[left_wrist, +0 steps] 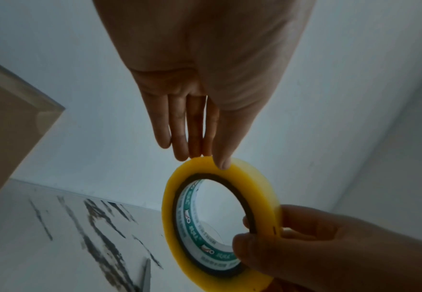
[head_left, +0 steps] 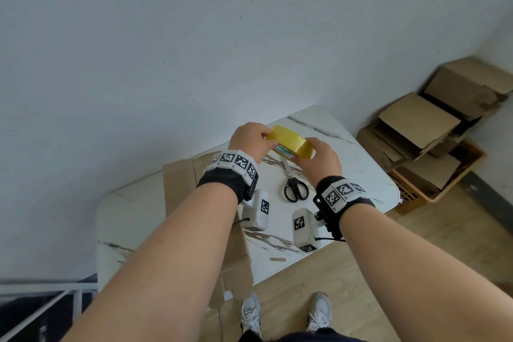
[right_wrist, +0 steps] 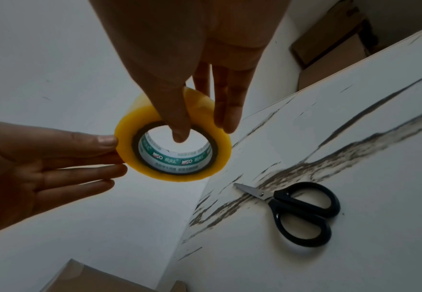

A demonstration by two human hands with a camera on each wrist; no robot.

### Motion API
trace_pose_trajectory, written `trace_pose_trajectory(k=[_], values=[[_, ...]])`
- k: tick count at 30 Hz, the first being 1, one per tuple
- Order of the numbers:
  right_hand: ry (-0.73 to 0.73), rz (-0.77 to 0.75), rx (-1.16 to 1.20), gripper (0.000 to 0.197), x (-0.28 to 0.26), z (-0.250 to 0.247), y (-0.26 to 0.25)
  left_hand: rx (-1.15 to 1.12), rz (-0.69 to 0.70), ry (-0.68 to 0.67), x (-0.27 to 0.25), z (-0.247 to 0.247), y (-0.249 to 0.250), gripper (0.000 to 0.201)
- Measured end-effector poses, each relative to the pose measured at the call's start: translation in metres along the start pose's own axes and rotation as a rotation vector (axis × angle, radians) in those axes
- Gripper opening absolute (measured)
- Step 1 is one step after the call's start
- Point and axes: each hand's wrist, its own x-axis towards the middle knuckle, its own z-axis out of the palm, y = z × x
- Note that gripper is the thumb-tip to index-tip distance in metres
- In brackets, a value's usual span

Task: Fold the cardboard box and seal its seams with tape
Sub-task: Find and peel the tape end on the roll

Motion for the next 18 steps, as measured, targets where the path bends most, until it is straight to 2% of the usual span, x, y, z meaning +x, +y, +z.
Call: trace_pose_trajectory(k=[4,8,10,18], values=[[0.008,0.014,0.012,0.045,0.000,-0.002,0.002,-0.072,0.009,0.034,-0.001,0.002,0.004,0.028],[0.017,0.010,0.026,0.044,0.001,-0.001,-0.001,-0.033,-0.016,-0.027,0.002,0.008,0.005,0.048],[0.019,0.009,0.017,0.040,0.002,-0.001,-0.003,0.004,-0.011,-0.039,0.003,0.012,0.003,0.044],[0.011,0.009,-0.023,0.033,-0.002,0.004,-0.002,-0.044,-0.019,0.080,-0.004,0.011,0.003,0.031]])
